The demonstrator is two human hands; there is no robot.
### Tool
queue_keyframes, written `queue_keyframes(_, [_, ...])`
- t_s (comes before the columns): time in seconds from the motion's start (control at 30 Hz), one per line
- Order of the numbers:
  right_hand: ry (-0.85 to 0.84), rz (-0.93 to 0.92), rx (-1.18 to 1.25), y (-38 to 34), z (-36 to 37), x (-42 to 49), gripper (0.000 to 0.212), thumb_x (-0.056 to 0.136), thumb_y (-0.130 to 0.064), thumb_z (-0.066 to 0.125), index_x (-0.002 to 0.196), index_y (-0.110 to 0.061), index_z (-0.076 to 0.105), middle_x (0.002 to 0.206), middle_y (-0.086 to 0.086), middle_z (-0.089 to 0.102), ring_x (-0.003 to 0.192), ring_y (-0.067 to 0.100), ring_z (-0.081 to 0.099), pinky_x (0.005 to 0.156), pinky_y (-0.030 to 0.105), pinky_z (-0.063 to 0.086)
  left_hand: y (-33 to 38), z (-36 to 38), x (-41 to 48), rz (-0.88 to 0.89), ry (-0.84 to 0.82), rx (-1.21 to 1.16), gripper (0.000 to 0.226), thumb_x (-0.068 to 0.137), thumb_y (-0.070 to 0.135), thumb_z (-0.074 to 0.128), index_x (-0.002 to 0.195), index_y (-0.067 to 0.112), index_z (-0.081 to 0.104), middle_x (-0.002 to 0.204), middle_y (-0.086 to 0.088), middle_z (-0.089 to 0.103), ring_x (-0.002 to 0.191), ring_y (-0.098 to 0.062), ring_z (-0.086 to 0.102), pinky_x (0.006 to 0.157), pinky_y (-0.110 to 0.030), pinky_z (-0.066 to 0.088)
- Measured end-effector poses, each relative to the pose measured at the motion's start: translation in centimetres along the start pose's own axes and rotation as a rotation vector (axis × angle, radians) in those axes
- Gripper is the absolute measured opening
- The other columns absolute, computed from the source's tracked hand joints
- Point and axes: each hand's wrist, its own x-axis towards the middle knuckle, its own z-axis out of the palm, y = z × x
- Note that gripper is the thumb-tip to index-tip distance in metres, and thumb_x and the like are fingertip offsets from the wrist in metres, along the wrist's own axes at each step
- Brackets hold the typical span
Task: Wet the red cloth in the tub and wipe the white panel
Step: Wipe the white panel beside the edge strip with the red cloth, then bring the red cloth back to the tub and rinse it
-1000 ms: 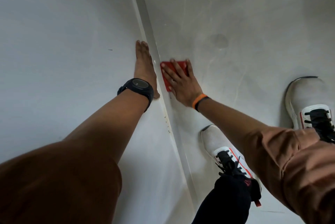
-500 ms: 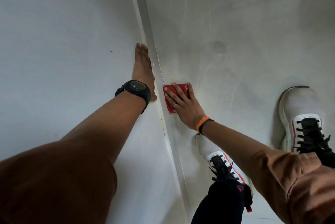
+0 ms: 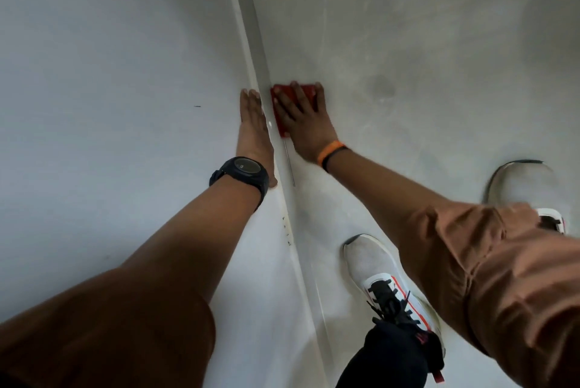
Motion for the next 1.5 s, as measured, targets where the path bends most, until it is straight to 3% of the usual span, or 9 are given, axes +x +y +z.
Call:
queue_keyframes(0.1, [-0.066, -0.014, -0.047, -2.4, 3.2, -6.8, 0.071, 0.092, -0.024, 0.028, 0.160, -0.018, 0.010, 0.170, 0.003, 0.000, 0.154, 0.040, 0.001, 0.117, 0.072, 0.010, -0.1, -0.2, -0.2, 0.002, 0.010, -0.005, 0.130, 0.077, 0.095, 0.032, 0.161, 0.000, 0.002, 0.163, -0.035, -0.002, 0.152, -0.052, -0.004, 0.121, -0.069, -0.003])
queue_keyframes(0.23, [-0.078, -0.061, -0.051, -4.0, 5.5, -12.2, 0.065, 0.096, -0.019, 0.052, 0.156, -0.019, 0.028, 0.167, 0.006, 0.017, 0.148, 0.043, 0.022, 0.112, 0.070, 0.027, -0.6, 0.0, -0.4, 0.012, 0.027, -0.010, 0.126, 0.079, 0.093, 0.035, 0.161, 0.003, 0.002, 0.165, -0.032, -0.002, 0.154, -0.048, -0.004, 0.122, -0.067, -0.004])
queue_keyframes(0.33, [-0.033, -0.115, -0.070, -3.5, 4.9, -11.4, 0.055, 0.084, -0.016, 0.069, 0.137, -0.016, 0.055, 0.150, 0.008, 0.040, 0.121, 0.041, 0.044, 0.094, 0.060, 0.043, -0.5, 0.3, -0.8, 0.036, 0.032, -0.032, 0.127, 0.079, 0.092, 0.038, 0.161, 0.003, 0.000, 0.166, -0.028, -0.003, 0.155, -0.044, -0.005, 0.122, -0.068, -0.004])
queue_keyframes(0.43, [-0.039, -0.179, -0.095, -3.2, 3.8, -10.5, 0.036, 0.075, -0.008, 0.075, 0.111, -0.012, 0.069, 0.125, 0.008, 0.055, 0.099, 0.035, 0.052, 0.077, 0.048, 0.046, 0.0, 0.8, -1.5, 0.055, 0.051, -0.059, 0.126, 0.080, 0.091, 0.039, 0.162, 0.003, 0.001, 0.167, -0.025, -0.004, 0.156, -0.042, -0.007, 0.121, -0.069, -0.005])
queue_keyframes(0.6, [-0.068, -0.076, 0.036, -1.8, -0.7, -10.9, 0.049, 0.079, -0.009, 0.074, 0.127, -0.015, 0.064, 0.133, 0.011, 0.048, 0.113, 0.036, 0.048, 0.085, 0.048, 0.049, -0.1, 1.0, -4.0, 0.108, 0.078, -0.202, 0.124, 0.083, 0.087, 0.044, 0.161, 0.003, -0.004, 0.169, -0.020, -0.008, 0.157, -0.038, -0.008, 0.122, -0.066, -0.004])
queue_keyframes(0.87, [0.048, 0.059, 0.070, 4.1, -18.9, -13.1, 0.064, 0.076, -0.013, 0.077, 0.137, -0.017, 0.058, 0.141, 0.010, 0.046, 0.120, 0.036, 0.046, 0.088, 0.048, 0.046, -6.8, -3.0, -9.6, 0.071, 0.188, -0.502, 0.119, 0.086, 0.084, 0.041, 0.162, 0.006, -0.009, 0.169, -0.017, -0.010, 0.157, -0.035, -0.010, 0.122, -0.065, -0.005])
queue_keyframes(1.13, [0.394, 0.152, 0.089, 13.6, -48.1, -14.0, 0.063, 0.067, -0.020, 0.081, 0.128, -0.021, 0.067, 0.134, 0.010, 0.054, 0.115, 0.036, 0.051, 0.089, 0.047, 0.050, -24.9, -17.7, -14.5, -0.127, 0.657, -1.008, 0.114, 0.077, 0.082, 0.003, 0.163, 0.007, 0.005, 0.170, -0.015, 0.004, 0.158, -0.031, -0.001, 0.125, -0.059, 0.003])
queue_keyframes(1.33, [0.559, 0.176, 0.118, 22.5, -65.7, -11.9, 0.068, 0.067, -0.025, 0.087, 0.131, -0.017, 0.064, 0.136, 0.014, 0.050, 0.117, 0.038, 0.049, 0.097, 0.052, 0.049, -36.3, -31.0, -14.6, -0.149, 0.895, -1.102, 0.112, 0.078, 0.082, 0.017, 0.163, 0.008, 0.012, 0.169, -0.014, 0.011, 0.157, -0.030, 0.006, 0.126, -0.058, 0.002])
queue_keyframes(1.5, [0.481, 0.229, 0.150, 31.6, -70.2, -7.4, 0.074, 0.072, -0.026, 0.089, 0.137, -0.014, 0.058, 0.144, 0.008, 0.042, 0.131, 0.030, 0.040, 0.108, 0.043, 0.046, -39.8, -37.8, -9.2, -0.147, 0.827, -1.136, 0.107, 0.089, 0.080, 0.032, 0.163, 0.010, 0.001, 0.171, -0.010, -0.001, 0.158, -0.028, -0.004, 0.126, -0.056, -0.006])
